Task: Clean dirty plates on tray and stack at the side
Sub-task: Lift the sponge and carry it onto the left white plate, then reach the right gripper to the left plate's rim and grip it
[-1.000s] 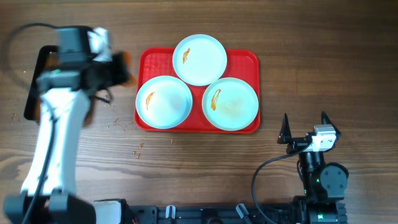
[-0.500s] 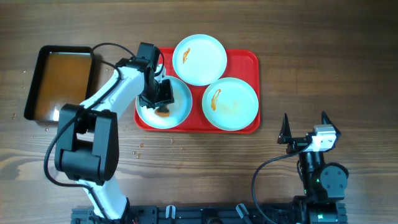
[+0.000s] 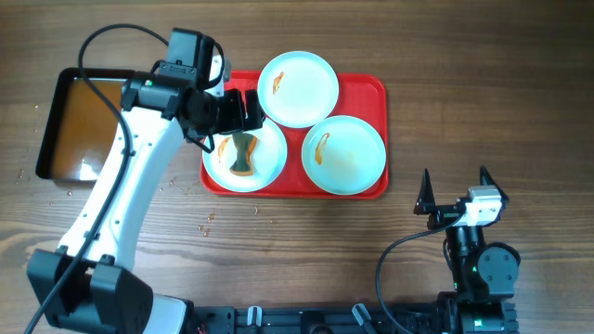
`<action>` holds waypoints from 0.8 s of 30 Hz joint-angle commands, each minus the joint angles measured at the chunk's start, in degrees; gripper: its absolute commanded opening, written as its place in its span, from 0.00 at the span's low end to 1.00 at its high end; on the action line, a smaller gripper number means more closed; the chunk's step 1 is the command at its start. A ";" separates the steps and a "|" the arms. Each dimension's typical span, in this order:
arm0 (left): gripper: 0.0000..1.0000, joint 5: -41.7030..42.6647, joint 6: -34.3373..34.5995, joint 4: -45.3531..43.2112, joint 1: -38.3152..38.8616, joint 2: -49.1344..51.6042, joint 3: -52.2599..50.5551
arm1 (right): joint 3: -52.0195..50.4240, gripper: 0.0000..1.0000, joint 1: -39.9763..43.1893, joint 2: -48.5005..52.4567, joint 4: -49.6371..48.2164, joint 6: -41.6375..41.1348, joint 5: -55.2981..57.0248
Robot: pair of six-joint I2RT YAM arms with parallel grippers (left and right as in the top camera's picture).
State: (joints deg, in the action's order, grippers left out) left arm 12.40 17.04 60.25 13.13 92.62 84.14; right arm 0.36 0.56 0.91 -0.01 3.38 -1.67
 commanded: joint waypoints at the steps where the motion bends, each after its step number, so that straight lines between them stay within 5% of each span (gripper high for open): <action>1: 1.00 -2.01 -0.26 0.26 -0.11 1.14 -1.77 | -0.07 1.00 0.26 -0.26 -0.13 1.01 -0.70; 7: 1.00 -2.03 -0.26 0.24 -0.11 1.14 -1.77 | -0.07 1.00 0.26 -0.26 -4.11 -2.08 -4.72; 11: 1.00 -2.03 -0.26 0.22 -0.11 1.14 -1.77 | -0.07 1.00 0.26 -0.26 -21.07 -31.21 -23.82; 15: 1.00 -2.01 -0.26 0.22 -0.11 1.14 -1.77 | -0.04 1.00 0.26 -0.26 -31.76 -43.98 -27.85; 20: 1.00 -2.01 -0.26 0.24 -0.11 1.14 -1.77 | 7.91 1.00 0.28 3.52 -26.80 -36.65 -35.47; 23: 1.00 -2.01 -0.26 0.22 -0.11 1.14 -1.77 | 25.77 1.00 0.26 16.96 -3.72 -21.79 -41.03; 24: 1.00 -2.01 -0.26 0.22 -0.11 1.14 -1.77 | 37.46 1.00 0.26 28.02 12.20 -13.99 -41.46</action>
State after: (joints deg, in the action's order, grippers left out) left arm 10.61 17.04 60.40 13.13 93.45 82.74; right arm 20.80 0.71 13.23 -6.55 -26.70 -38.59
